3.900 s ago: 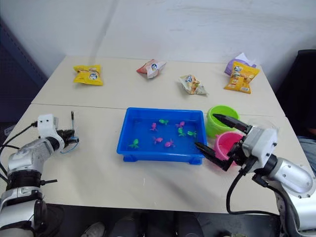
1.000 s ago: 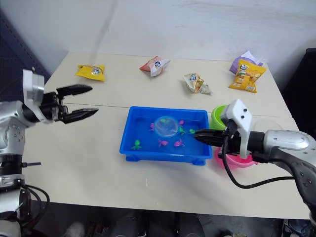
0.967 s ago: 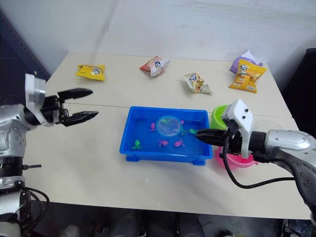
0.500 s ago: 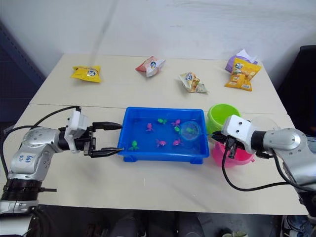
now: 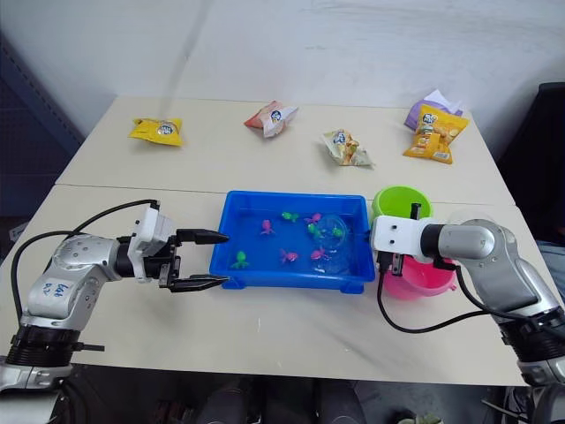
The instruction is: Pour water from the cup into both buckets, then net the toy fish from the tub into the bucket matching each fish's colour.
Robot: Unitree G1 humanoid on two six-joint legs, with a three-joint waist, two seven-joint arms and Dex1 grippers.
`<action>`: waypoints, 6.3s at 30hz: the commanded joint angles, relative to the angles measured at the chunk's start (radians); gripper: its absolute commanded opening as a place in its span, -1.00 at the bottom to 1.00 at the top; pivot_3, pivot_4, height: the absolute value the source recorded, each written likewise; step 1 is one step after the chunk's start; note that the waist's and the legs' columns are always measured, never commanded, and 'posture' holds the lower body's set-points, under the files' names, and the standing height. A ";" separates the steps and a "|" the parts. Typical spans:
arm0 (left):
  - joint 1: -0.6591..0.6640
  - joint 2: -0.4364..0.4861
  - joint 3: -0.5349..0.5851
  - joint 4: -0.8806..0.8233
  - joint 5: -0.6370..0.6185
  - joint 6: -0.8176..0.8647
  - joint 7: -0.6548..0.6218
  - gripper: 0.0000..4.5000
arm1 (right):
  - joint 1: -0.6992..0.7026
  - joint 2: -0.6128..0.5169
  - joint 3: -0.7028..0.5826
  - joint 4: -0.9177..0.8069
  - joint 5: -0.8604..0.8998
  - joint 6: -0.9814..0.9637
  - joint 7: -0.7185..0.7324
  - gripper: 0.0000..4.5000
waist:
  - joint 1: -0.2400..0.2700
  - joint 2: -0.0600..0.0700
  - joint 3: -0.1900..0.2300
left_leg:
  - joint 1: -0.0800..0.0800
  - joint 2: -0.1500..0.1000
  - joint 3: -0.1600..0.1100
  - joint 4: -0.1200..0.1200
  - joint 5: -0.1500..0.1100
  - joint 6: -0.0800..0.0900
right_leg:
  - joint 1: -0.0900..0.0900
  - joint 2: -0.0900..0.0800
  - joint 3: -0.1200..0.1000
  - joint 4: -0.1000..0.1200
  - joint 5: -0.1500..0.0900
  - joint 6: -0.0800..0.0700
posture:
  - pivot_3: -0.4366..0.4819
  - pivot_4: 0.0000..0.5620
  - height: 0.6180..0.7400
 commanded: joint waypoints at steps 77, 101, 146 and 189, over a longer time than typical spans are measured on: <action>0.028 0.058 0.067 0.109 0.044 -0.133 0.026 0.96 | -0.082 0.211 -0.016 -0.254 0.336 0.724 0.010 -1.00 | -0.001 0.000 0.000 | -0.001 0.000 -0.001 -0.001 -0.001 0.001 | -0.001 -0.001 -0.001 0.000 0.000 0.000 | -0.05 -0.47 0.97; -0.284 -0.148 -0.052 0.144 -0.038 0.007 -0.049 0.96 | 0.550 0.248 -0.722 -0.588 0.606 0.488 -0.067 -1.00 | 0.006 0.000 0.000 | -0.001 -0.001 0.000 0.000 -0.001 0.002 | 0.001 0.001 0.000 0.000 0.000 0.001 | -0.05 -0.47 0.97; -0.331 -0.304 -0.136 0.284 0.032 -0.079 -0.124 0.96 | 0.997 0.328 -1.058 -0.166 -0.649 -0.924 -0.842 -1.00 | 0.024 0.000 0.000 | 0.005 -0.001 0.003 -0.001 0.002 -0.004 | 0.002 0.004 0.005 0.002 0.000 0.000 | -0.05 -0.47 0.97; -0.334 -0.317 -0.112 0.353 0.068 -0.205 -0.077 0.96 | 1.143 0.238 -0.793 -0.261 -0.159 -0.735 -0.873 -1.00 | 0.016 0.000 0.000 | 0.005 0.000 0.003 -0.001 0.003 -0.005 | 0.002 0.005 0.005 0.003 0.000 0.000 | -0.05 -0.47 0.97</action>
